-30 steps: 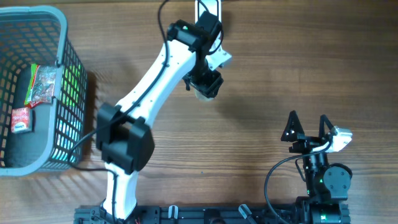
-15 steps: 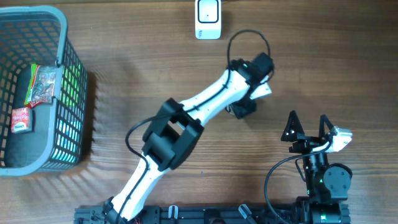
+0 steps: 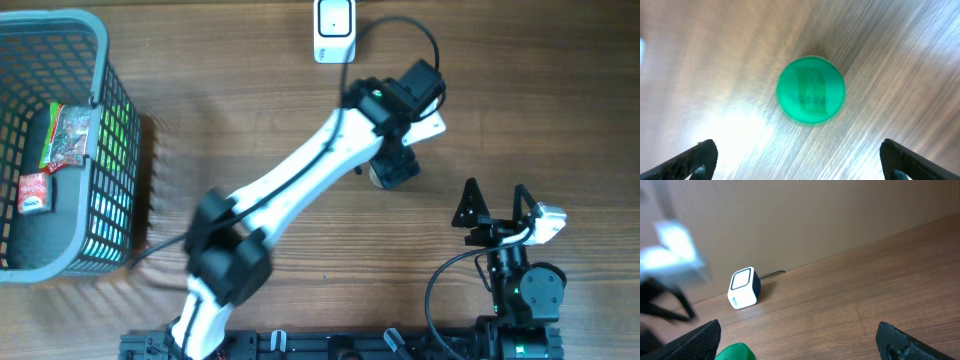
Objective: Scan the item barcode
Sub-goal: 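Lift the jar, hold it under the scanner, set it on the table, then reach the left gripper into the basket and grasp the green snack bag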
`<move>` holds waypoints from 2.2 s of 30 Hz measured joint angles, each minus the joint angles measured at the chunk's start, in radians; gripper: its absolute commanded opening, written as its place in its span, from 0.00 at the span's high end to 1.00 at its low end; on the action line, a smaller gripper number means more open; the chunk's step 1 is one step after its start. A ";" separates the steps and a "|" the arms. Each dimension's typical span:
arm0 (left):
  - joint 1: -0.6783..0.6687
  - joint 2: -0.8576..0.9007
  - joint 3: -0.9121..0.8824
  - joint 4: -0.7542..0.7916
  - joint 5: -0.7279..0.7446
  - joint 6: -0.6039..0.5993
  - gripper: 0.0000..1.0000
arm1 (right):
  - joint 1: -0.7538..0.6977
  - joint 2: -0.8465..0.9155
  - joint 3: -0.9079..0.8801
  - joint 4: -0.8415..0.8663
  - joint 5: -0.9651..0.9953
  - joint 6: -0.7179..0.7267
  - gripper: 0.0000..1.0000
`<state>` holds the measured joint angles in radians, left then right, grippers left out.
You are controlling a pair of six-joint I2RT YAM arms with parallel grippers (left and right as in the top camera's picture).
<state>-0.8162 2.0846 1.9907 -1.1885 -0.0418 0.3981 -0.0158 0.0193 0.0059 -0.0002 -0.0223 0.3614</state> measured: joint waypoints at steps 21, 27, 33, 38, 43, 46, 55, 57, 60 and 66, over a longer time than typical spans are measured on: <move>1.470 -0.581 -0.153 -0.129 0.063 -1.124 0.00 | 0.000 0.000 0.000 0.000 0.000 0.000 0.00; 1.525 -0.448 -0.576 0.301 0.095 -1.231 0.00 | 0.000 0.000 0.000 0.000 0.000 0.000 0.00; 1.516 -0.187 -0.611 0.491 0.175 -1.239 0.00 | 0.000 0.000 0.000 0.000 0.000 0.000 0.00; 1.437 -0.101 -0.601 0.631 0.183 -1.239 0.00 | 0.000 0.000 0.000 0.000 0.000 0.000 0.00; 1.390 -0.055 -0.561 0.664 0.178 -1.240 0.35 | 0.000 0.000 0.000 0.000 0.000 0.000 0.00; 1.392 -0.030 -0.546 0.635 0.143 -1.242 0.96 | 0.000 0.000 0.000 0.000 0.000 0.000 0.00; 1.406 -0.081 -0.477 0.273 0.144 -1.206 0.96 | 0.000 0.000 0.000 0.000 0.000 0.000 0.00; 1.427 -0.193 -0.431 0.210 0.135 -1.204 0.96 | 0.000 0.000 0.000 0.000 0.000 0.000 0.00; 1.457 -0.507 -0.320 0.236 0.126 -1.204 0.96 | 0.000 0.000 0.000 0.000 0.000 0.000 0.00; 1.305 -1.007 -0.256 0.175 0.191 -1.176 0.96 | 0.000 0.000 0.000 0.000 0.000 0.000 0.00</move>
<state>0.4885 1.0779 1.7348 -1.0134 0.1490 -0.7776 -0.0158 0.0193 0.0059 -0.0002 -0.0223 0.3614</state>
